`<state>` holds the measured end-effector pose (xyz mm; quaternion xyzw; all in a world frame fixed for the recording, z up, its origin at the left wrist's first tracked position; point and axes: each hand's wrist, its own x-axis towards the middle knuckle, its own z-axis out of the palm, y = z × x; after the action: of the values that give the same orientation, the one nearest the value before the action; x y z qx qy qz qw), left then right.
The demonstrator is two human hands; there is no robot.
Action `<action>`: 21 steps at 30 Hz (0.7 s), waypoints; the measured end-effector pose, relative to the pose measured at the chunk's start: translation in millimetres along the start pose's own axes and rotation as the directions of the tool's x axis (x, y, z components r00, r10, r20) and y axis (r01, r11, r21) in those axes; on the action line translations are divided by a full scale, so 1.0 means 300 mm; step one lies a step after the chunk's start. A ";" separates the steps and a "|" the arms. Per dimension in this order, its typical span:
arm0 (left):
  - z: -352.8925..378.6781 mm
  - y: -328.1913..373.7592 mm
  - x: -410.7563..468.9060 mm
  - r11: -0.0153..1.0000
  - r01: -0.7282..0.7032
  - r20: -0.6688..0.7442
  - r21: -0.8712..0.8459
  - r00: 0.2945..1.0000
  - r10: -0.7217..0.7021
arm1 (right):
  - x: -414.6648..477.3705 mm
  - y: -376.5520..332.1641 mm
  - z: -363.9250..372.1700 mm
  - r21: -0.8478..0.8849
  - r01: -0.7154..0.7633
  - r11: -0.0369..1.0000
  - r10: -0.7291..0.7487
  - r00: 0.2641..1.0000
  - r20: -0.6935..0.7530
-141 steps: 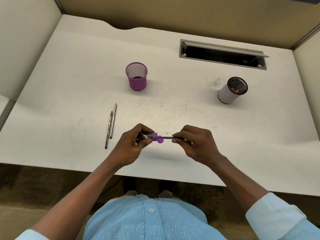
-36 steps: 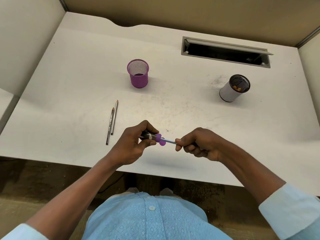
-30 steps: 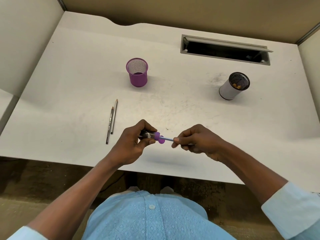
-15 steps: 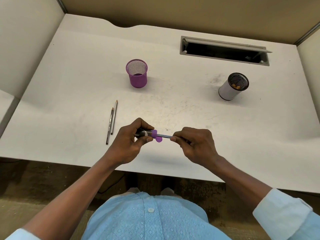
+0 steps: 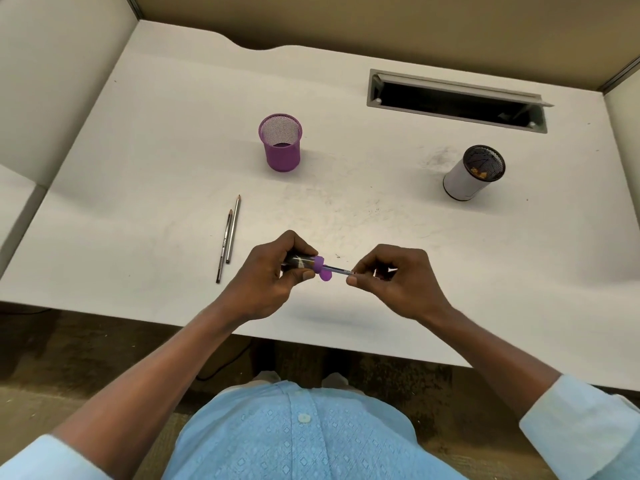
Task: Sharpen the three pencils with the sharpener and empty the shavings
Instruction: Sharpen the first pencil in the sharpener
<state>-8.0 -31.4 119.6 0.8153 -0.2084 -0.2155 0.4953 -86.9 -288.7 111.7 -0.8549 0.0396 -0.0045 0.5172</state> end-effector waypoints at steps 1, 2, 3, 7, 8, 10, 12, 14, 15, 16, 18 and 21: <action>0.003 0.000 -0.001 1.000 0.015 0.001 -0.011 1.000 -0.015 | -0.009 0.014 0.009 -0.085 0.151 0.985 -0.156 0.986 -0.051; 0.005 -0.001 -0.001 0.999 0.029 0.000 -0.023 1.000 -0.029 | -0.016 0.024 0.019 -0.181 0.270 0.946 -0.288 0.954 -0.081; 0.007 -0.003 -0.001 0.999 0.039 -0.003 -0.036 0.999 -0.039 | -0.022 0.031 0.026 -0.282 0.356 0.891 -0.395 0.914 -0.094; 0.013 -0.008 -0.006 0.997 0.063 -0.007 -0.052 0.998 -0.064 | -0.026 0.052 0.031 -0.534 0.472 0.701 -0.583 0.811 -0.048; 0.013 -0.008 -0.008 0.997 0.065 -0.007 -0.052 0.998 -0.066 | -0.027 0.054 0.034 -0.512 0.458 0.727 -0.557 0.829 -0.049; 0.013 -0.007 -0.011 0.997 0.058 -0.008 -0.041 0.998 -0.059 | -0.027 0.040 0.039 -0.289 0.309 0.906 -0.343 0.936 -0.076; 0.009 -0.008 -0.009 0.999 0.037 0.008 -0.003 0.999 -0.037 | -0.018 0.014 0.033 0.012 -0.032 0.999 0.031 0.999 0.020; 0.004 -0.010 -0.005 0.999 0.011 0.041 0.032 0.999 -0.012 | 0.004 -0.014 0.006 0.164 -0.369 0.915 0.327 0.915 0.236; 0.004 -0.010 -0.004 0.999 -0.001 0.059 0.044 0.998 -0.002 | 0.019 -0.027 -0.011 0.192 -0.511 0.838 0.429 0.834 0.348; 0.006 -0.010 -0.003 0.999 -0.007 0.073 0.050 0.997 0.004 | 0.035 -0.040 -0.029 0.196 -0.627 0.754 0.505 0.744 0.437; 0.011 -0.011 -0.002 0.999 -0.009 0.079 0.042 0.997 0.005 | 0.059 -0.049 -0.055 0.178 -0.754 0.632 0.583 0.614 0.531; 0.007 -0.010 0.008 1.000 0.000 0.061 0.023 0.998 -0.001 | 0.060 -0.059 -0.055 0.209 -0.715 0.667 0.539 0.657 0.527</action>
<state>-6.8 -32.9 115.8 0.8139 -0.2259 -0.2381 0.4793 -68.6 -296.6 134.4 -0.6399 0.2248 0.3552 0.6433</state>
